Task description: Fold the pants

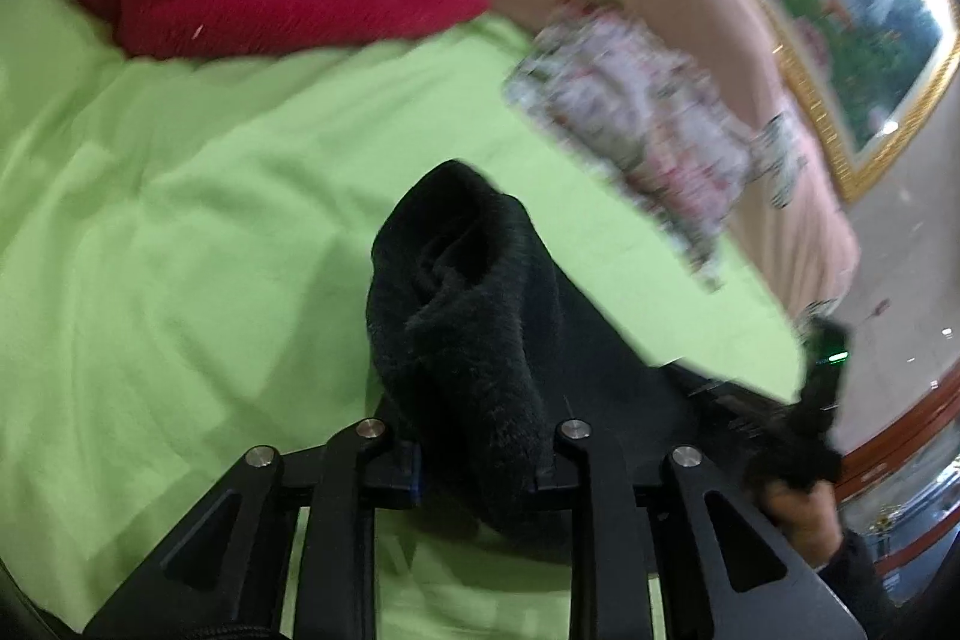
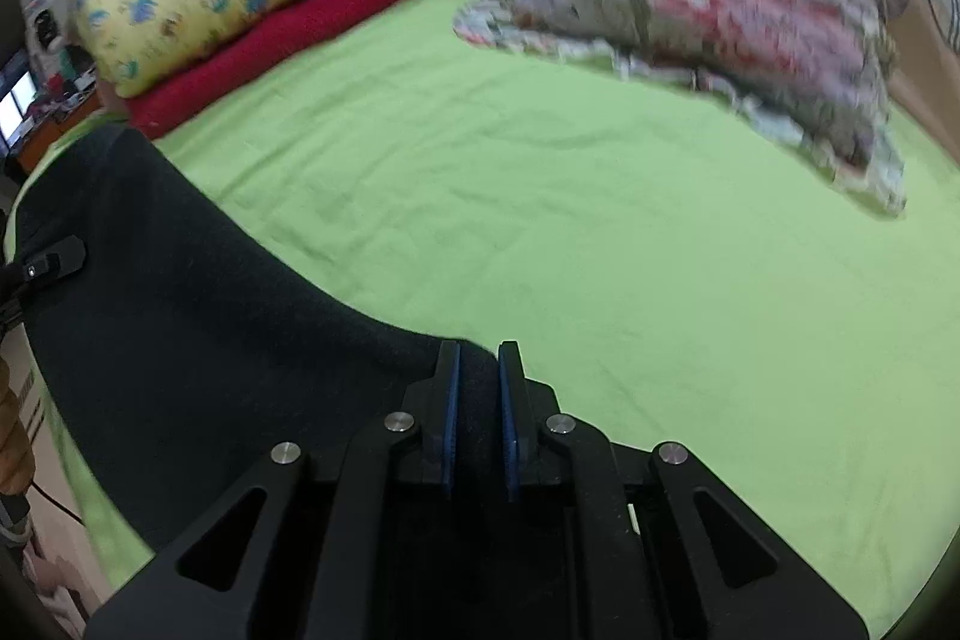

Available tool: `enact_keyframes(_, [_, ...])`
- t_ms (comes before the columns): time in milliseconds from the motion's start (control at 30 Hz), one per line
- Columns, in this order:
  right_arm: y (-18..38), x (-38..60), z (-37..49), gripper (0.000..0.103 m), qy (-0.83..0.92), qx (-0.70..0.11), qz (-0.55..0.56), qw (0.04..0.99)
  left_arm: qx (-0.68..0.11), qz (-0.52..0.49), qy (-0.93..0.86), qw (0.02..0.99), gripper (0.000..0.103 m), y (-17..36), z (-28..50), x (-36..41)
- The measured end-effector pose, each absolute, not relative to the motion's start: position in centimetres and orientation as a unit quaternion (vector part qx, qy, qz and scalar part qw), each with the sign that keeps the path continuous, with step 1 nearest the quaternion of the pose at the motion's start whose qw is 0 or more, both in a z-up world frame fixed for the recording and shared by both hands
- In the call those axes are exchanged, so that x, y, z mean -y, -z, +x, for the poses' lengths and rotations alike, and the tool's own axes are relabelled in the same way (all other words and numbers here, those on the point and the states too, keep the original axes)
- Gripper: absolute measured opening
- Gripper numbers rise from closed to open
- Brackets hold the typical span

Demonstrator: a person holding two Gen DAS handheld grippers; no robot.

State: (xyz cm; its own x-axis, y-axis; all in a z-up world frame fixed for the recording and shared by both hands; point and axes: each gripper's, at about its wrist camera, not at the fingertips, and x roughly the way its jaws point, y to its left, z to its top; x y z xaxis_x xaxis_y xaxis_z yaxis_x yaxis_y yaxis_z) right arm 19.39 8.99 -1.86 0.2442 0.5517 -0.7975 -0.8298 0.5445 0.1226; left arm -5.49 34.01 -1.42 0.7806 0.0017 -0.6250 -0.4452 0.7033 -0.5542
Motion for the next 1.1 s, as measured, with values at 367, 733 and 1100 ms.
enact_keyframes(367, [-2.7, -0.9, 18.3, 0.038, -0.429, -0.397, -0.047, 0.810, -0.250, -0.351, -0.193, 0.881, 0.064, -1.8, -10.3, -33.9])
enact_keyframes(733, [-2.8, 7.9, 16.7, 0.039, -0.395, -0.413, 0.015, 0.821, -0.280, -0.318, -0.108, 0.899, 0.071, -4.1, -6.2, -27.2])
enact_keyframes(1100, [-3.4, 17.5, 15.0, 0.043, -0.331, -0.399, 0.061, 0.853, -0.321, -0.270, 0.001, 0.908, 0.076, -4.9, 0.3, -17.5])
